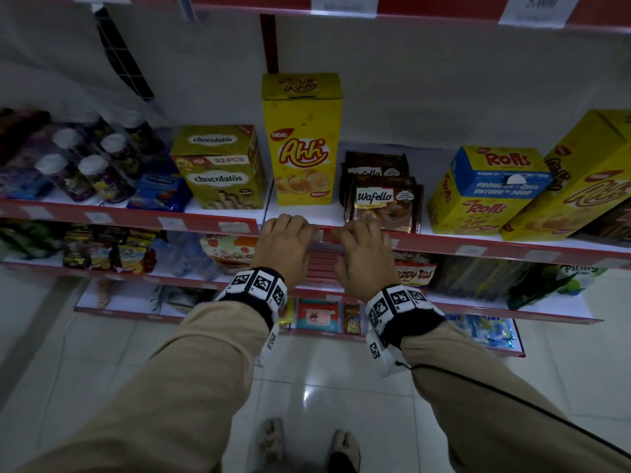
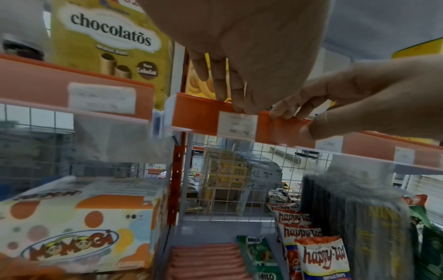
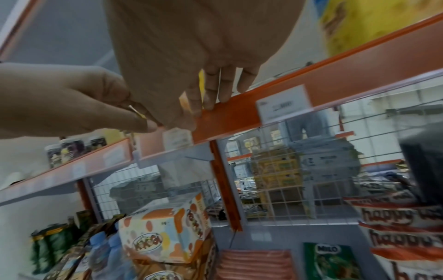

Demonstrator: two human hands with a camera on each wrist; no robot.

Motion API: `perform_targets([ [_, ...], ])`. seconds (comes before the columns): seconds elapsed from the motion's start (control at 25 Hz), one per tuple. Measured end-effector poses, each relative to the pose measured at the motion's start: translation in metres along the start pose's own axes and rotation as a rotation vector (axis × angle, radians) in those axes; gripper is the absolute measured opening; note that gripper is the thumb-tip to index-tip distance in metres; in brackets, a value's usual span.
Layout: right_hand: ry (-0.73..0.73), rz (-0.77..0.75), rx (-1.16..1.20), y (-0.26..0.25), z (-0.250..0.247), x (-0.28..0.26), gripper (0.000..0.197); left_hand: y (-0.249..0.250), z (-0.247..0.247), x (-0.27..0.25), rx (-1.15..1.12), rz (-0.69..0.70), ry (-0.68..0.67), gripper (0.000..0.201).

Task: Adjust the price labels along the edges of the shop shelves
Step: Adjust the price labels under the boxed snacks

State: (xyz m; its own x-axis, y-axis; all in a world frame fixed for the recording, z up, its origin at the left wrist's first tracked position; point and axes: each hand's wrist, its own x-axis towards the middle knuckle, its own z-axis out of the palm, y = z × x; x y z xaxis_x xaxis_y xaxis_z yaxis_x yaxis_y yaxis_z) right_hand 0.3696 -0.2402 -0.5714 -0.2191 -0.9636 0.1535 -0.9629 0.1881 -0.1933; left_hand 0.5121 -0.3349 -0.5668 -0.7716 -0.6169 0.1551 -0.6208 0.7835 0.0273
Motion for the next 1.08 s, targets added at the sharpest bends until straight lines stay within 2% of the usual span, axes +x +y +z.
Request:
perform_targets([
  [0.16, 0.016, -0.008, 0.011, -0.022, 0.01, 0.008, 0.049, -0.027, 0.001, -0.01, -0.013, 0.003, -0.026, 0.046],
  [0.32, 0.068, 0.011, 0.044, -0.028, 0.014, 0.007, 0.043, -0.033, 0.007, -0.014, -0.033, 0.049, -0.054, 0.052],
  [0.48, 0.055, 0.025, 0.063, -0.032, 0.019, 0.005, 0.047, -0.036, 0.014, -0.018, -0.041, 0.086, -0.026, 0.058],
  [0.76, 0.06, 0.073, -0.013, -0.043, 0.022, 0.008, 0.052, -0.042, 0.013, -0.017, -0.095, 0.108, -0.019, 0.056],
  [0.92, 0.092, 0.101, -0.027, -0.046, 0.022, 0.013, 0.041, -0.041, 0.013, -0.015, -0.083, 0.085, -0.062, 0.061],
  [1.08, 0.1, 0.096, -0.037, -0.047, 0.021, 0.015, 0.04, -0.042, 0.013, -0.012, -0.093, 0.112, -0.037, 0.054],
])
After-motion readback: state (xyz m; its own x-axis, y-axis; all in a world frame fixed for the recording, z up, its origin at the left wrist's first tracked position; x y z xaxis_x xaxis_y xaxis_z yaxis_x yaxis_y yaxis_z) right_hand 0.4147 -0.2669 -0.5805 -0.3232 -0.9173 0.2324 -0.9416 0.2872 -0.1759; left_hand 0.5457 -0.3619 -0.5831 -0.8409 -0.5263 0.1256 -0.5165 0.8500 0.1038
